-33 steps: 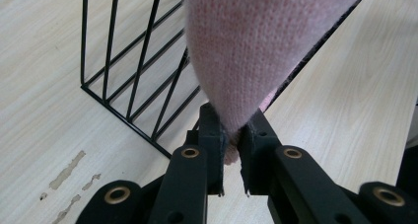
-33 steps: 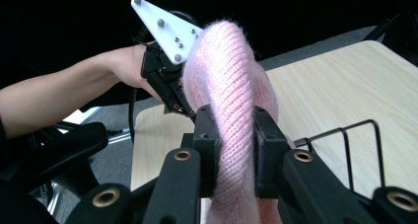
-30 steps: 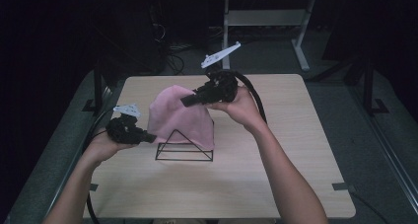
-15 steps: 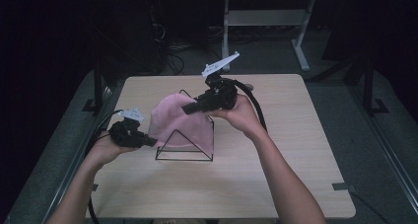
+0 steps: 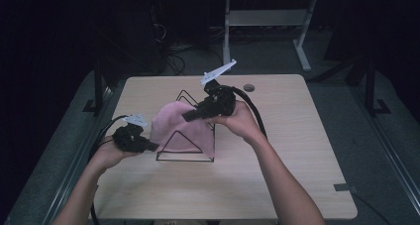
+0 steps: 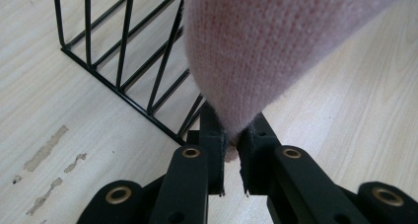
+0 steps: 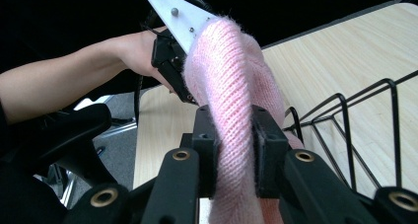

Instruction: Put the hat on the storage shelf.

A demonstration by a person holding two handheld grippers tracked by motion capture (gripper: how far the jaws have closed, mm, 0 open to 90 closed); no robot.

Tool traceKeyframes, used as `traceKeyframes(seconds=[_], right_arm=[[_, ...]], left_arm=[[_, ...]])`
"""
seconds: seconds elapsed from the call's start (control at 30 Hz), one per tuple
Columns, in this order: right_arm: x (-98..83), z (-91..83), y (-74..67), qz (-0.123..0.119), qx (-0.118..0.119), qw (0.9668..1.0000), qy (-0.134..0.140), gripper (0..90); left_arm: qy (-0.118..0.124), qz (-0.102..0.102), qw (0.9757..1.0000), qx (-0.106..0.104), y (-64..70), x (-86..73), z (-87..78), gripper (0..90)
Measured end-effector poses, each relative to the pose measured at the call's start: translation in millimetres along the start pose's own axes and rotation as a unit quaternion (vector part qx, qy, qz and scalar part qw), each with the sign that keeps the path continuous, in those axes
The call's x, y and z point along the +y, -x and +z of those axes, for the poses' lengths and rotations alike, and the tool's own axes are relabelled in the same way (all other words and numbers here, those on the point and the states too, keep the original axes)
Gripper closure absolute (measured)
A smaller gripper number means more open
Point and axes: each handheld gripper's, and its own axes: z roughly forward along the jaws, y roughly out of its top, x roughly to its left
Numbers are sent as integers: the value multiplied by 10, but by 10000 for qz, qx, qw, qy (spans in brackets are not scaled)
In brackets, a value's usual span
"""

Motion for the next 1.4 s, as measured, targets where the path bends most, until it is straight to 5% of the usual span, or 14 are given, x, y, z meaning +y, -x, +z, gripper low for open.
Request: traceKeyframes(seconds=[1.4], right_arm=[[-269,189,75,186,355,9991,-162,663]], left_arm=[[-608,-65,9981,99,-88,-146,296,830]])
